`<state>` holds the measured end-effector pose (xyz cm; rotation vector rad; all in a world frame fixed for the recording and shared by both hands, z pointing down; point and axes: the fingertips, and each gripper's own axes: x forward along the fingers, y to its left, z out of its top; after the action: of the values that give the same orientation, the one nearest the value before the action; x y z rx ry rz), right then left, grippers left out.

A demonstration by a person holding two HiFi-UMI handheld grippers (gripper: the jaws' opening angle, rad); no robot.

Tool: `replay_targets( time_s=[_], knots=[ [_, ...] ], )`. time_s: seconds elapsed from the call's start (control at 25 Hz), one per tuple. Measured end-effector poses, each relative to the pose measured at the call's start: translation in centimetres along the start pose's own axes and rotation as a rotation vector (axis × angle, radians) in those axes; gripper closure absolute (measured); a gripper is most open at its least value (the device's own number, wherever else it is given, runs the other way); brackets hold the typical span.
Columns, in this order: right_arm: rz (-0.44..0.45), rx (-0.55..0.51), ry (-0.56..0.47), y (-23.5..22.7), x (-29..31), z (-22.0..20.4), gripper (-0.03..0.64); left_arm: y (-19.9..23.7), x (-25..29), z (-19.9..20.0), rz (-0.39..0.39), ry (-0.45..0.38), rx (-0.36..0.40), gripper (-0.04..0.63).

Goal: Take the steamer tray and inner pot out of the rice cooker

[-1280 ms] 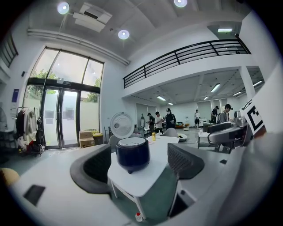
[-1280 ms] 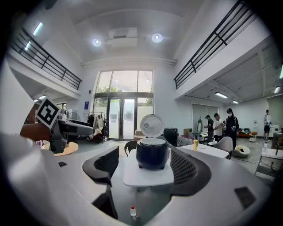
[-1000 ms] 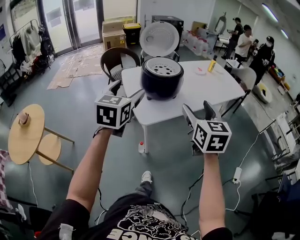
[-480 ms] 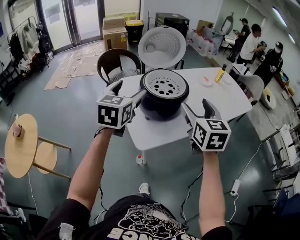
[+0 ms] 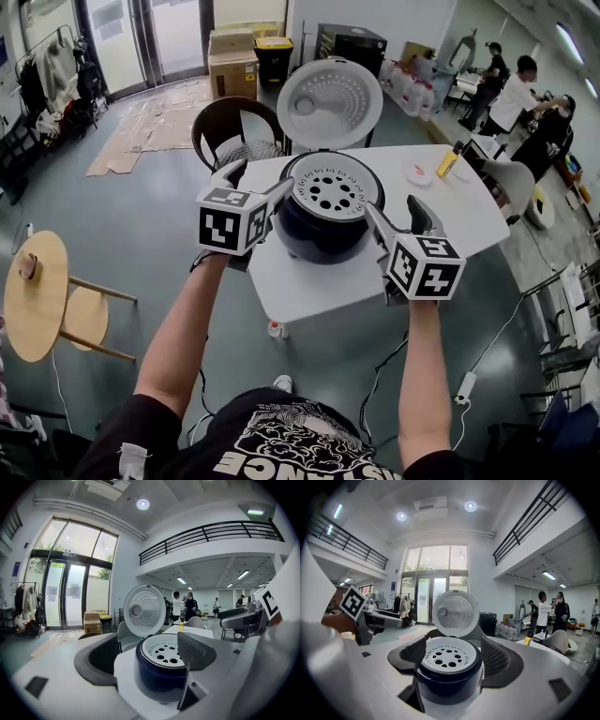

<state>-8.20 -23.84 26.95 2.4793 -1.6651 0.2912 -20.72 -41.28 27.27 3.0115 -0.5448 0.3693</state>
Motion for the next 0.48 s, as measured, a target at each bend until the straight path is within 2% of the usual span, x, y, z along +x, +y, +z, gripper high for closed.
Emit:
replay_targets(
  time_s=[0.24, 0.48],
  knots=[
    [0.038, -0.002, -0.018, -0.2, 2.9, 0.2, 0.256, 1.5, 1.8, 0.0, 0.022, -0.007, 0.001, 0.210],
    [0.096, -0.030, -0.036, -1.2, 5.9, -1.5, 0.256, 2.0, 4.1, -1.7, 0.067, -0.016, 0.007, 0.210]
  ],
)
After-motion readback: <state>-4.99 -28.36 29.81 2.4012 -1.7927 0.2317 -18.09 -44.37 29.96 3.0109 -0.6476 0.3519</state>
